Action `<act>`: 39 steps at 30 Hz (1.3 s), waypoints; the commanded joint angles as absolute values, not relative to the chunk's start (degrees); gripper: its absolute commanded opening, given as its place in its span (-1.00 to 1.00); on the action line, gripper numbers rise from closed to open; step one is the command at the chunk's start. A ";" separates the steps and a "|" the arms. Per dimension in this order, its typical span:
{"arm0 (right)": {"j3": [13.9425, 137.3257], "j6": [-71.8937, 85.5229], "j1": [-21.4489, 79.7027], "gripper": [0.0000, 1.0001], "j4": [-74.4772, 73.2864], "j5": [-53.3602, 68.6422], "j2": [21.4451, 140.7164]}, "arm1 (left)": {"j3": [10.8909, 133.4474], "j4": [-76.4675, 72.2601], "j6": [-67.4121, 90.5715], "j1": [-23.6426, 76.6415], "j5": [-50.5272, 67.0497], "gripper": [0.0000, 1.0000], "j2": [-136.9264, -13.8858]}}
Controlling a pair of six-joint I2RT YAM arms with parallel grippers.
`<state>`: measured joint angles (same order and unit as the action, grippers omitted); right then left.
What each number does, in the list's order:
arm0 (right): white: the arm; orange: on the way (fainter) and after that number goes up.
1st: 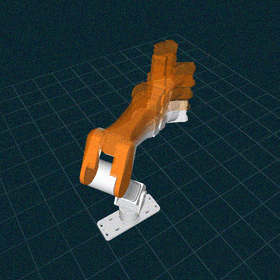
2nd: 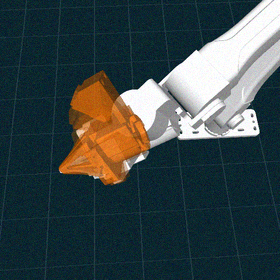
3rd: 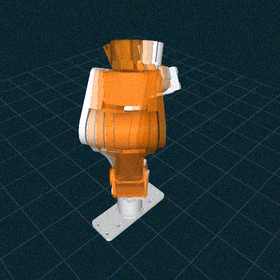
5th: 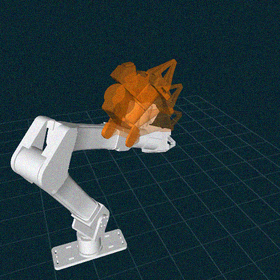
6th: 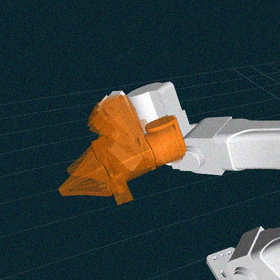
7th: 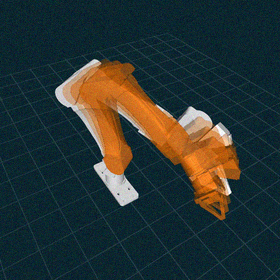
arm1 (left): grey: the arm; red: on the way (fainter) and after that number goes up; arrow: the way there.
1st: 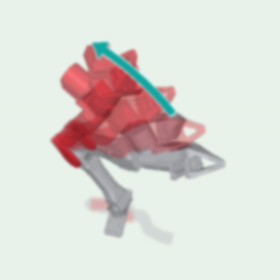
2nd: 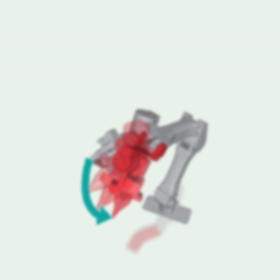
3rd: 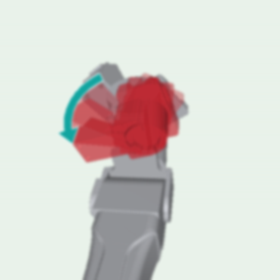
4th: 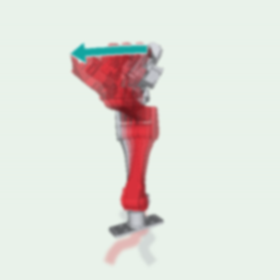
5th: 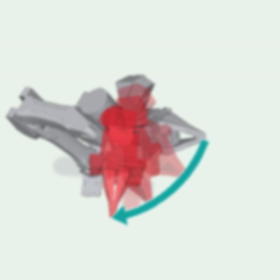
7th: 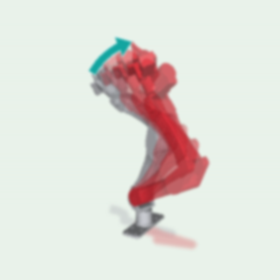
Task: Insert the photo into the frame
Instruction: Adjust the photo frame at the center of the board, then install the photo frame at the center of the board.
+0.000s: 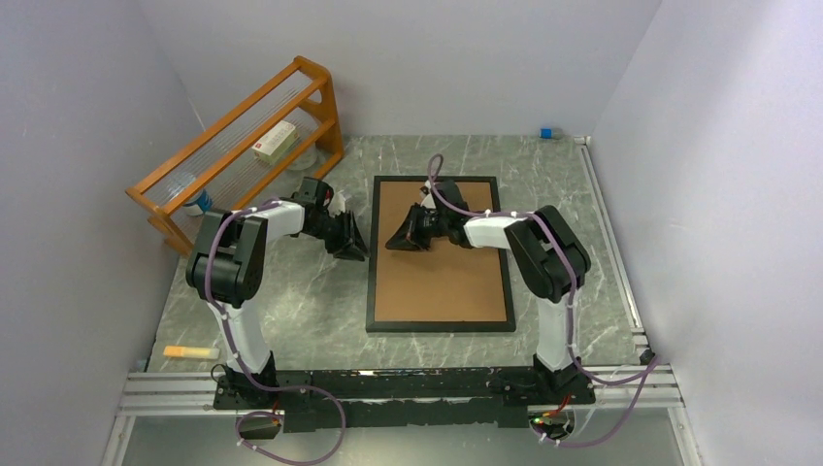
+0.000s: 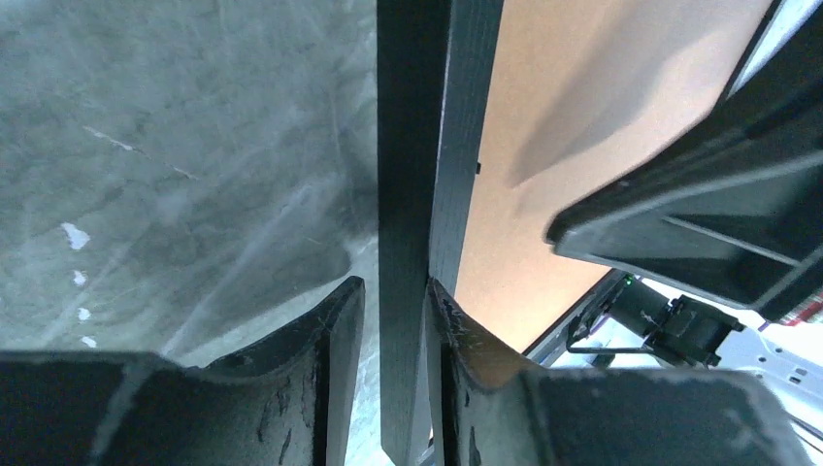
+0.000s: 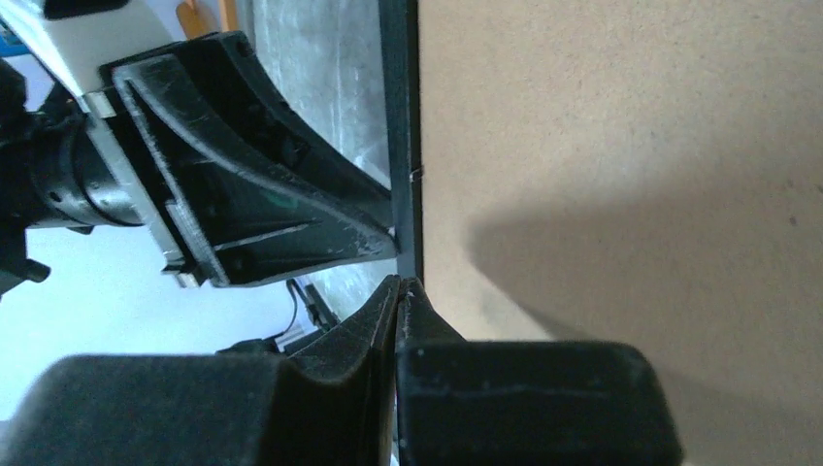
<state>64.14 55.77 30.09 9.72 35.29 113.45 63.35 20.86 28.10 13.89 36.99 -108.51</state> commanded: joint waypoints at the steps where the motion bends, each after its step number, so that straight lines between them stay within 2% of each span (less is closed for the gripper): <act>1: 66.99 58.72 30.19 -0.92 18.72 39.90 115.94 | 63.49 20.80 25.10 13.89 41.53 -0.31 -108.43; 4: 68.55 58.48 30.23 -0.95 19.19 40.68 117.19 | 62.72 19.07 25.49 13.89 43.08 -0.27 -109.33; 7: 70.26 57.78 30.31 -0.97 18.16 40.53 118.46 | 62.71 19.05 25.79 13.89 43.03 -0.14 -111.18; 13: 73.96 57.83 30.51 -0.82 16.58 39.32 122.02 | 64.56 23.95 25.27 13.89 37.95 -0.32 -113.84; 16: 76.09 57.40 30.71 -0.81 15.62 39.27 123.57 | 64.25 24.39 26.14 13.89 37.16 -0.46 -114.58; 20: 76.90 56.98 30.93 -0.82 14.33 38.62 124.99 | 63.61 24.57 26.87 13.89 36.03 -0.54 -115.00; 39: 76.79 55.58 30.93 -0.83 12.99 39.80 127.03 | 63.63 25.14 27.68 13.89 35.46 -0.61 -115.55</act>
